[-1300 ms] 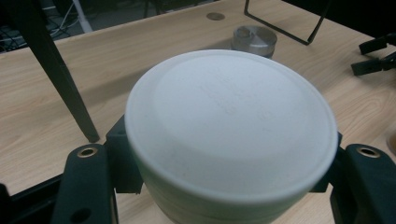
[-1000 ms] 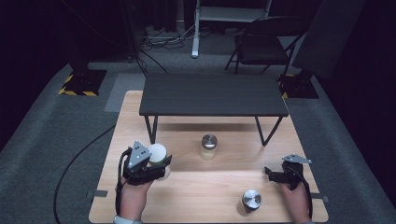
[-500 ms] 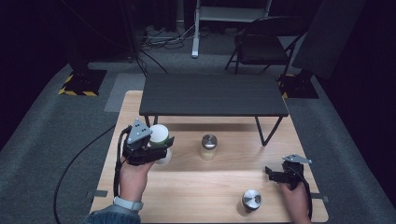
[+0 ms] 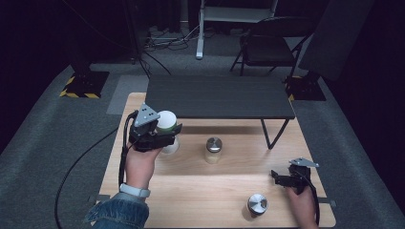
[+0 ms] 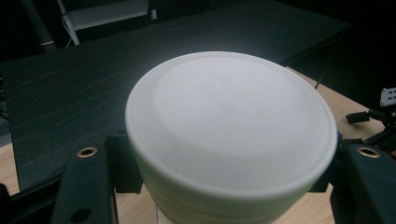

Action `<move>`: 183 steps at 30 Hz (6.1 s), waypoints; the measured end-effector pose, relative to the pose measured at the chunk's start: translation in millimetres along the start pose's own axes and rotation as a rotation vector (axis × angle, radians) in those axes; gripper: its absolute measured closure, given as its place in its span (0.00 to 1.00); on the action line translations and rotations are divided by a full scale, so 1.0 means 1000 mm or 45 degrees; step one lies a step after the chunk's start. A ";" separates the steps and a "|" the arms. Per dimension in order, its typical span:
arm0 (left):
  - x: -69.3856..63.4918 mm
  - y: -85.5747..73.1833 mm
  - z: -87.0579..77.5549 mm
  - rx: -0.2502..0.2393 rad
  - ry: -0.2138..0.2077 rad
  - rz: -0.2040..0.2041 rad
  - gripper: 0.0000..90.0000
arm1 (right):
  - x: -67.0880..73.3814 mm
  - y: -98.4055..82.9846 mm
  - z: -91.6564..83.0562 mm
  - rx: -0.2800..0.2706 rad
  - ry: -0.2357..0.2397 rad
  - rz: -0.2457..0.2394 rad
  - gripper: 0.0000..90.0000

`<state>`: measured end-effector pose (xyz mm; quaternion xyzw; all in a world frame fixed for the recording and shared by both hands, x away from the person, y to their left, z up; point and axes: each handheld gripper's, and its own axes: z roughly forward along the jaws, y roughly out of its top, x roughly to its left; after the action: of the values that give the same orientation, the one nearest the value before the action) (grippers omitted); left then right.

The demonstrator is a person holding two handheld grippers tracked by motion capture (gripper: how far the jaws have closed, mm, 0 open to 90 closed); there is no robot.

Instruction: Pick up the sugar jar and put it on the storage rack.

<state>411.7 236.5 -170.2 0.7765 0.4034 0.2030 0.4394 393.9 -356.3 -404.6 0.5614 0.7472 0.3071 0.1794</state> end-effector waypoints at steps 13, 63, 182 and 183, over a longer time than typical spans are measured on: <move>-0.002 0.050 0.013 -0.007 0.008 0.047 0.37 | 0.000 0.000 0.000 0.000 -0.001 0.000 0.03; 0.032 0.083 0.088 -0.013 0.066 -0.018 0.37 | 0.000 0.000 0.000 0.000 -0.001 0.002 0.03; 0.006 -0.187 0.067 0.443 0.174 -0.097 0.07 | 0.000 0.001 0.000 0.000 0.013 -0.011 0.03; 0.006 -0.187 0.067 0.443 0.174 -0.097 0.06 | 0.000 0.001 0.000 0.000 0.013 -0.011 0.03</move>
<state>376.2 260.9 -364.6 0.8092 0.4907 0.1657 0.2776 394.7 -356.3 -404.7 0.5566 0.7506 0.3091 0.1769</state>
